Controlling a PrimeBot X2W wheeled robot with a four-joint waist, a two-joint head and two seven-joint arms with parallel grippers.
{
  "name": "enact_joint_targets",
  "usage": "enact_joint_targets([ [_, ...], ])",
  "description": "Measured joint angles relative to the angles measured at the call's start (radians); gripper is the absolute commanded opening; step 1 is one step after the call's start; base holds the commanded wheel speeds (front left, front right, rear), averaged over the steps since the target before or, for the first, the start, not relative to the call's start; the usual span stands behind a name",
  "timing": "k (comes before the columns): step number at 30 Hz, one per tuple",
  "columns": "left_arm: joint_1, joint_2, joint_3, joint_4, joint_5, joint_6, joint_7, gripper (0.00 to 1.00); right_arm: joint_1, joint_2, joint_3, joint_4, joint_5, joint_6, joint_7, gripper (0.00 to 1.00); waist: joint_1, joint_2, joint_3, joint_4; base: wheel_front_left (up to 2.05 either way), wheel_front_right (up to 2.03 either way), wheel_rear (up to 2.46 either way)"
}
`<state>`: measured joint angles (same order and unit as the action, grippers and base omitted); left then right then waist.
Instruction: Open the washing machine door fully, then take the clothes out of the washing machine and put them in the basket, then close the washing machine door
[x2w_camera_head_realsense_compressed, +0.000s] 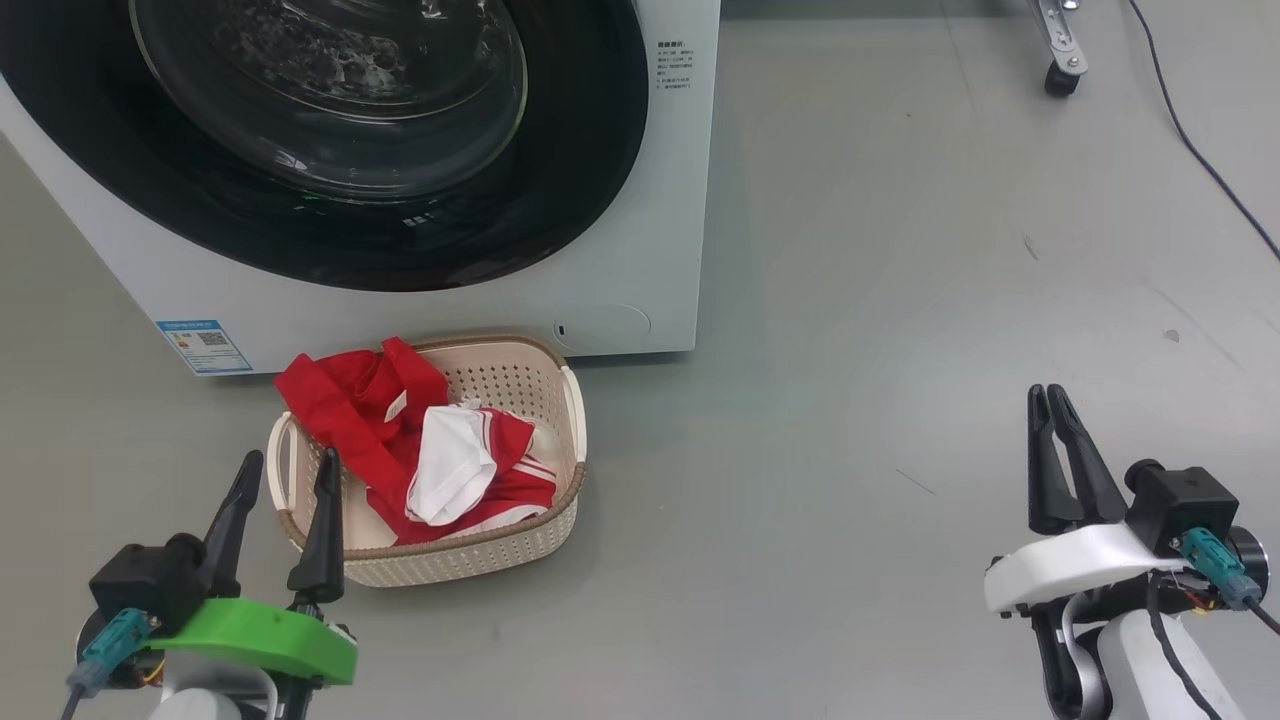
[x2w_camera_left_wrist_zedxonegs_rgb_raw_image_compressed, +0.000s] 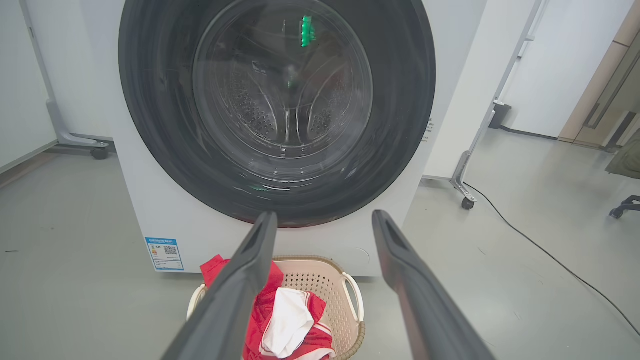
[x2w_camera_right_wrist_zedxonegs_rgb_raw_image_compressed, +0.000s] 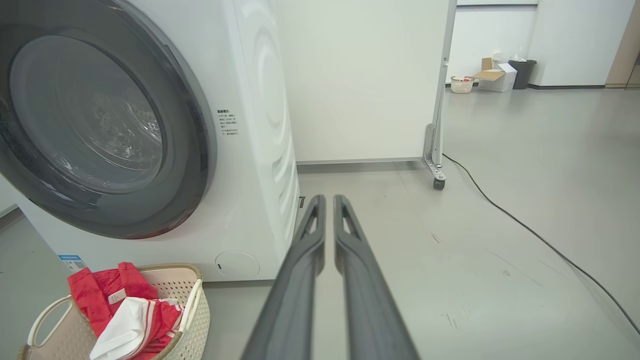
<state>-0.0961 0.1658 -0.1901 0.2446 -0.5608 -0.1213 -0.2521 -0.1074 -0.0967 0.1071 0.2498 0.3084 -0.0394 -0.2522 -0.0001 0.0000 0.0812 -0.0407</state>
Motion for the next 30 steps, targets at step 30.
enact_joint_targets([
  [30,0.018,-0.037,0.058,0.015,0.035,0.0,0.0,1.0,0.153,0.022,-0.009,-0.197,-0.04,-0.007,0.0,1.0,0.0,0.0,0.013,0.017,0.0,0.0,0.0],
])
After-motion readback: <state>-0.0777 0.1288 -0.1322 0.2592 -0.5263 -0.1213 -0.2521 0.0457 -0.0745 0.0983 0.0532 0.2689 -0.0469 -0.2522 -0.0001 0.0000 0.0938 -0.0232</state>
